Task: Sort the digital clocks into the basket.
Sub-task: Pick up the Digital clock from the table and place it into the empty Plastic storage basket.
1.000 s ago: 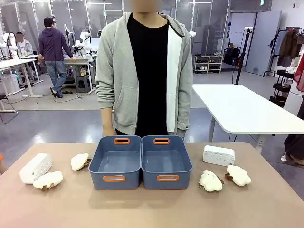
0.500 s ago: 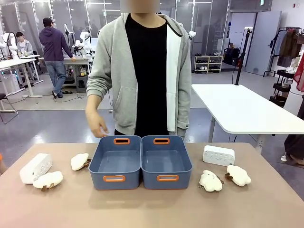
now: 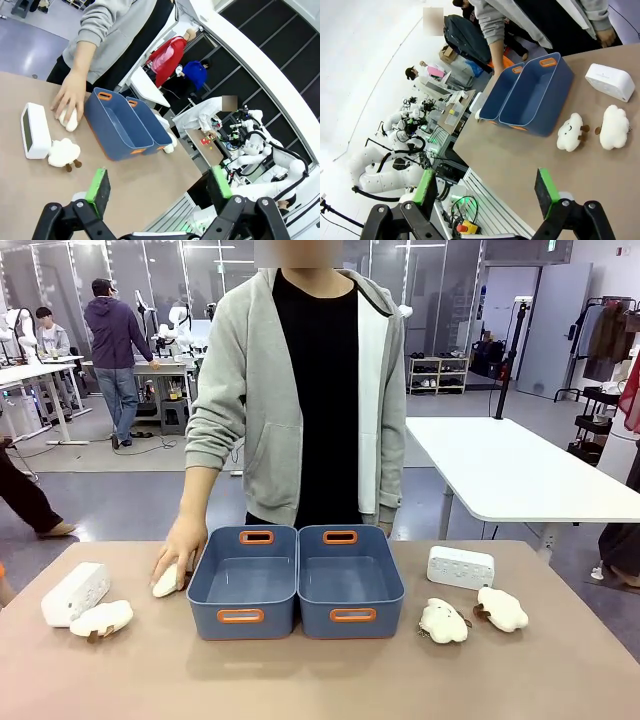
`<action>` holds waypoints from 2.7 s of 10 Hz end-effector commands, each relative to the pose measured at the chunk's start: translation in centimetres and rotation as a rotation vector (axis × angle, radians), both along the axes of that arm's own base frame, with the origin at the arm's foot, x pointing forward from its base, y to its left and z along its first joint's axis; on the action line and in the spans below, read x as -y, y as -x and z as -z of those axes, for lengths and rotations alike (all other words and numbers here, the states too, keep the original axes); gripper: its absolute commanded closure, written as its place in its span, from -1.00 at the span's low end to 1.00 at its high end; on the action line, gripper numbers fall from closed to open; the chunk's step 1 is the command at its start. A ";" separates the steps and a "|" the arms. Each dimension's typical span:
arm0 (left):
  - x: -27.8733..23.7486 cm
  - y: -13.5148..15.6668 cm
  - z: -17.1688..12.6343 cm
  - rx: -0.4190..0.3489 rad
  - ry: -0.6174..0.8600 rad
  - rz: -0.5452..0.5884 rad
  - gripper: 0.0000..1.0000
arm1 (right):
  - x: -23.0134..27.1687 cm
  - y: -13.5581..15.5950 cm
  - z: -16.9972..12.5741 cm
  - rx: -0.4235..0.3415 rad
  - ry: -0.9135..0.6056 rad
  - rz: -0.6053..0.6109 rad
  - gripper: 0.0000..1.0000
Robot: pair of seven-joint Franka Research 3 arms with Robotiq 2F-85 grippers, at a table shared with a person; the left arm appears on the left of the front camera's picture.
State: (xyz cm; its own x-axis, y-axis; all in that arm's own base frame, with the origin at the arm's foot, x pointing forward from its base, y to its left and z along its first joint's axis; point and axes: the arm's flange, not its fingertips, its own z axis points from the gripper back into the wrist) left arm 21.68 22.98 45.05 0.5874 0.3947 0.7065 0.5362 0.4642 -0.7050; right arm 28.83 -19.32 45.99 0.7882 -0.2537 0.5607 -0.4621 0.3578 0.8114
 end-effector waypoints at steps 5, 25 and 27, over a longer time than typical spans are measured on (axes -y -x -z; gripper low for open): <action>-0.2 -0.2 -0.1 0.031 0.008 0.002 -1.00 | 0.1 0.0 0.0 0.011 0.002 -0.009 -1.00; -0.2 -0.2 -0.1 0.031 0.008 0.002 -1.00 | -14.7 -17.4 -1.3 0.321 1.312 -0.497 -1.00; -0.2 -0.2 -0.1 0.031 0.008 0.002 -1.00 | -14.7 -17.4 -1.3 0.321 1.312 -0.497 -1.00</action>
